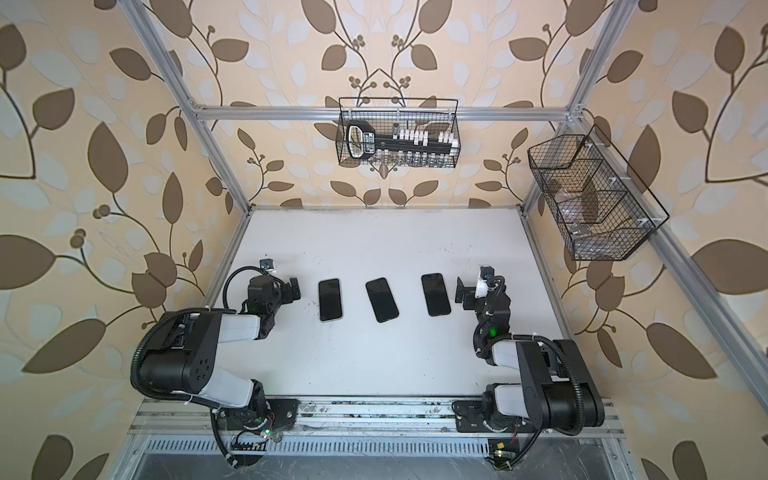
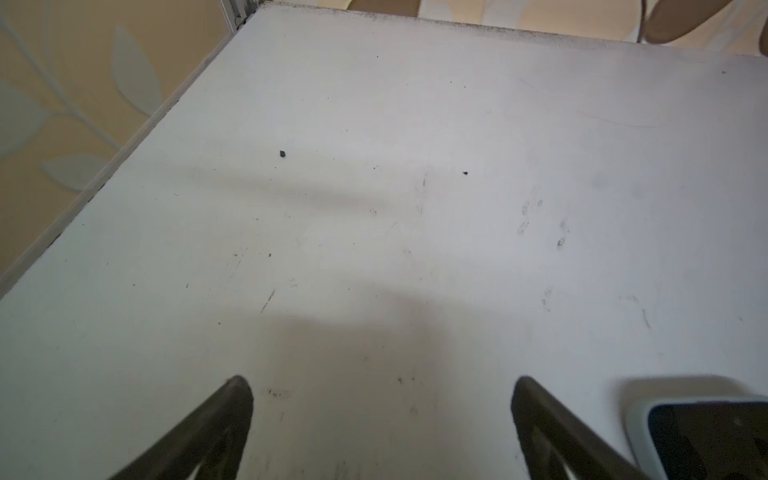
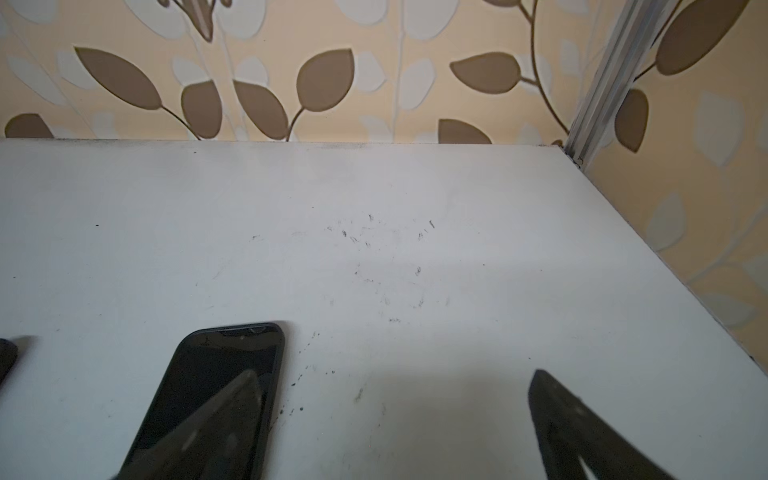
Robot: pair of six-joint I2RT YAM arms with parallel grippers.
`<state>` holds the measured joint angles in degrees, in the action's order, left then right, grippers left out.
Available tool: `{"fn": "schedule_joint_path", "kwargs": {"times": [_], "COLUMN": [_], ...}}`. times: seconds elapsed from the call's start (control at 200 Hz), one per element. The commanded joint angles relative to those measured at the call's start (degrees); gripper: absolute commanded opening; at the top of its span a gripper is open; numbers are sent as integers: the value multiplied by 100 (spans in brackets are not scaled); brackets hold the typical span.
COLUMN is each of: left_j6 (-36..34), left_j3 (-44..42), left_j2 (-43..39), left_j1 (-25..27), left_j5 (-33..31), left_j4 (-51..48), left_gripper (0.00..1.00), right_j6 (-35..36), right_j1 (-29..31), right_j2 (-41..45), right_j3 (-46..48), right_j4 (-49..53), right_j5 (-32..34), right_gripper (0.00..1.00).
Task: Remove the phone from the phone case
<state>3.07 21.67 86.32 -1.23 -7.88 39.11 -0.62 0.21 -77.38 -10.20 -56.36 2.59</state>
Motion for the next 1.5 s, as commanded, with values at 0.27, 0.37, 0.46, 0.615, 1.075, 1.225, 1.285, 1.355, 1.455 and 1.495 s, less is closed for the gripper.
{"fn": "schedule_joint_path", "kwargs": {"times": [0.27, 0.37, 0.46, 0.615, 1.075, 1.225, 1.285, 1.355, 1.455, 1.495], "left_j6": [-10, -11, 1, 1, 62, 128, 347, 767, 1565, 1965], "left_j3": [136, 129, 128, 129, 260, 402, 669, 1044, 1606, 1876], "left_j2": [-19, -28, -26, -22, -257, -658, -986, -1472, -2142, -2361], "left_j1": [-61, -61, -61, -61, -61, -51, -42, -43, -35, -29], "left_j5": [-50, -52, -53, -48, -197, -473, -830, -1013, -831, -772], "left_j4": [202, 211, 215, 211, -172, -708, -1483, -2477, -3720, -4279], "left_gripper": [99, 99, 99, 99, 99, 99, 99, 99, 99, 99], "right_j6": [18, 14, 10, -8, -8, -75, -92, -195, -552, -719], "right_j1": [14, 14, -7, -31, -30, -70, -88, -99, -139, -124], "right_j2": [30, 30, 26, 21, 30, 201, 430, 893, 1452, 1629], "right_j3": [-53, -53, -53, -53, -44, -126, -226, -644, -1183, -1453], "right_j4": [-78, -77, -77, -77, -86, 177, 476, 1668, 2945, 3471], "right_j5": [31, 31, -9, -60, -66, -4, 10, -18, -235, -309], "right_gripper": [100, 100, 100, 100, 100, 100, 100, 100, 100, 100]}}
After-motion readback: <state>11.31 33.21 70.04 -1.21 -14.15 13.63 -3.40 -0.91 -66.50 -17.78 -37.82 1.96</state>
